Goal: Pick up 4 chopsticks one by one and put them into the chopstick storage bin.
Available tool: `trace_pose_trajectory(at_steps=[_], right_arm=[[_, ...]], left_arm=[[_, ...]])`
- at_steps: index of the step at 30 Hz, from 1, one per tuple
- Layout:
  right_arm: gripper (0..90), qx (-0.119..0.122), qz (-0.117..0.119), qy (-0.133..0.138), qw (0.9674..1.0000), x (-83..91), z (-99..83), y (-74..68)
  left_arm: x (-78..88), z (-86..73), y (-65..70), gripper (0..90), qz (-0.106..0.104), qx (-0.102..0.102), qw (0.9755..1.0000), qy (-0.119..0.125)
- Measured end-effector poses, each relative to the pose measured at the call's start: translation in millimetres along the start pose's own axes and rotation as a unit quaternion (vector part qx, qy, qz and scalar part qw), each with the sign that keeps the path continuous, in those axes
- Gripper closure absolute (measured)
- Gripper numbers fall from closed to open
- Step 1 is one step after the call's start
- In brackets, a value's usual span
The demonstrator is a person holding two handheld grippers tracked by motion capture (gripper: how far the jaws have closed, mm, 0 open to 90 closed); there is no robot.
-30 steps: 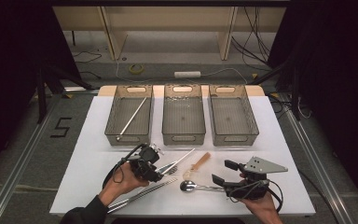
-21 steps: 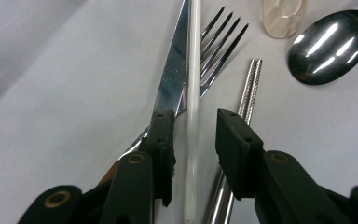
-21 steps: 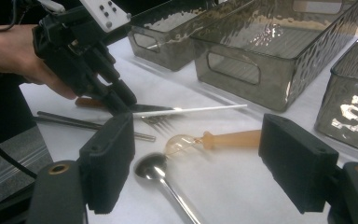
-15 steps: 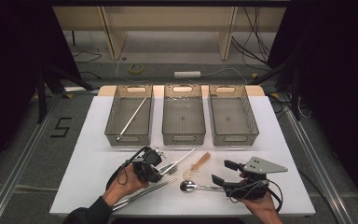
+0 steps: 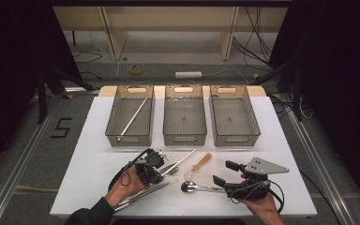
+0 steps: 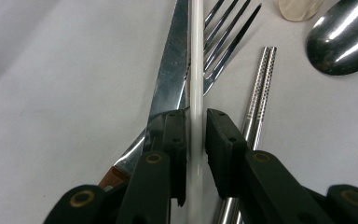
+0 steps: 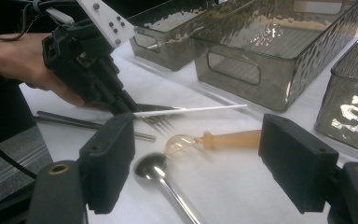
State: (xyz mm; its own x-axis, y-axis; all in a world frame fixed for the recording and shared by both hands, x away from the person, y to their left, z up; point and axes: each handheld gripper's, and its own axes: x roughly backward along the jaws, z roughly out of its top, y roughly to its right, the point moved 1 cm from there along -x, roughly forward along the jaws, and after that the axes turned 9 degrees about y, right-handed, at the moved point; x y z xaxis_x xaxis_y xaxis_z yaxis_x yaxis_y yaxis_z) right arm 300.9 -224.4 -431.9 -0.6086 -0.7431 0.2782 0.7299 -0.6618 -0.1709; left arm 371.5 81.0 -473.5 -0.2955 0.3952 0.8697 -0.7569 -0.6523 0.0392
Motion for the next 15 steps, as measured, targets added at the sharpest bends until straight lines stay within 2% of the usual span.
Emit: trace_pose_trajectory(at_steps=[5,15], right_arm=[[27.9,0.0,0.0,-0.001,1.0,-0.1,0.0,-0.3],[27.9,0.001,-0.001,0.0,1.0,0.3,0.2,-0.1]], left_arm=[[-0.3,0.0,0.5,82.1,0.004,-0.001,1.0,0.002],[1.5,-0.4,0.1,84.0,0.009,-0.004,0.9999,0.013]])
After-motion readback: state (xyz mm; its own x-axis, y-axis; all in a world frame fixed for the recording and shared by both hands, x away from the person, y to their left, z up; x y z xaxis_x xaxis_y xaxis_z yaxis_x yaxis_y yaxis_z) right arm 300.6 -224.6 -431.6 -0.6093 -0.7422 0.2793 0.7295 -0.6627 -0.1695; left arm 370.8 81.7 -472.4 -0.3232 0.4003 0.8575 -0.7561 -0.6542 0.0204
